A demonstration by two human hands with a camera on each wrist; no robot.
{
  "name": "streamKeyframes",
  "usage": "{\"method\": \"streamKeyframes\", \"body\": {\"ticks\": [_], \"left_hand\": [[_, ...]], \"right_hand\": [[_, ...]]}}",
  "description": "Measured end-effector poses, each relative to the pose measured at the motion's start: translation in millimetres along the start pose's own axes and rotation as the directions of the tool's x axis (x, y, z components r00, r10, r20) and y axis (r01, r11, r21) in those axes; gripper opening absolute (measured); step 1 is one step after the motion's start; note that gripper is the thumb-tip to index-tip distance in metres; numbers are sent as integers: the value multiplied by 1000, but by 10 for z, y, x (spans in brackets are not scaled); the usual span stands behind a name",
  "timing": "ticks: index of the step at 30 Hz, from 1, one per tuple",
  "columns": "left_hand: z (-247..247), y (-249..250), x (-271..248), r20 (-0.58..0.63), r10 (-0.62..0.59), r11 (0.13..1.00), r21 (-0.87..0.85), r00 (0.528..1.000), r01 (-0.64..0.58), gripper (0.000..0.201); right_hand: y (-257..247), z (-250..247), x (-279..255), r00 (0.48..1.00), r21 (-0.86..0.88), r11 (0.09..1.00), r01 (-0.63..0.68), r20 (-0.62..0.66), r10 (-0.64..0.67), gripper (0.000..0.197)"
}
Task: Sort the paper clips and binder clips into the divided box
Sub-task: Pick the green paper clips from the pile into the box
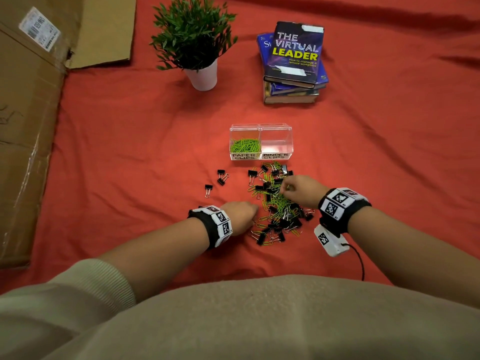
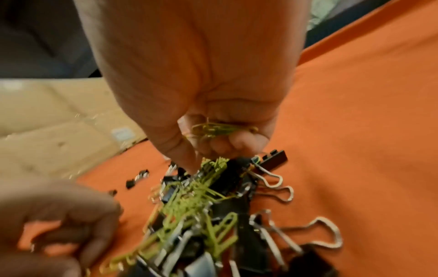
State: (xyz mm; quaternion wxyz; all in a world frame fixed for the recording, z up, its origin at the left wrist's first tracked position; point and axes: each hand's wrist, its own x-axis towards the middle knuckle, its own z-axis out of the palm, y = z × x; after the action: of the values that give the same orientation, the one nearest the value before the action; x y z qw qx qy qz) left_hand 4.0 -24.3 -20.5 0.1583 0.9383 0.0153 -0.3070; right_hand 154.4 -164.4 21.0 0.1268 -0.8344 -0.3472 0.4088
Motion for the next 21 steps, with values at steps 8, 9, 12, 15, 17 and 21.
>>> {"method": "streamKeyframes", "body": {"ticks": [8,9,12,15,17,21], "left_hand": [[-179,-104,-17,-52,-70,957,-284,996,52,9],[-252,-131,-6,-81,-95,941,-334,992,63,7],[-518,-234,61,-181,-173,903,-422,968,83,11],[-824,-331,179,-263,-229,885,-458,937,87,9],[-1024,-386,282,-307,-247,886,-455,919,87,4],[-1309,-455,474,-330,-249,921,-372,911,117,16]], "right_hand": [[124,132,31,989,-375,916,144,39,-140,28],[134,160,32,988,-367,918,154,32,-153,26],[148,246,48,987,-272,950,155,11,-158,17],[49,253,39,996,-37,995,88,24,-87,8],[-10,210,49,998,134,990,39,42,-45,8],[-108,10,76,994,447,892,-69,107,24,12]]}}
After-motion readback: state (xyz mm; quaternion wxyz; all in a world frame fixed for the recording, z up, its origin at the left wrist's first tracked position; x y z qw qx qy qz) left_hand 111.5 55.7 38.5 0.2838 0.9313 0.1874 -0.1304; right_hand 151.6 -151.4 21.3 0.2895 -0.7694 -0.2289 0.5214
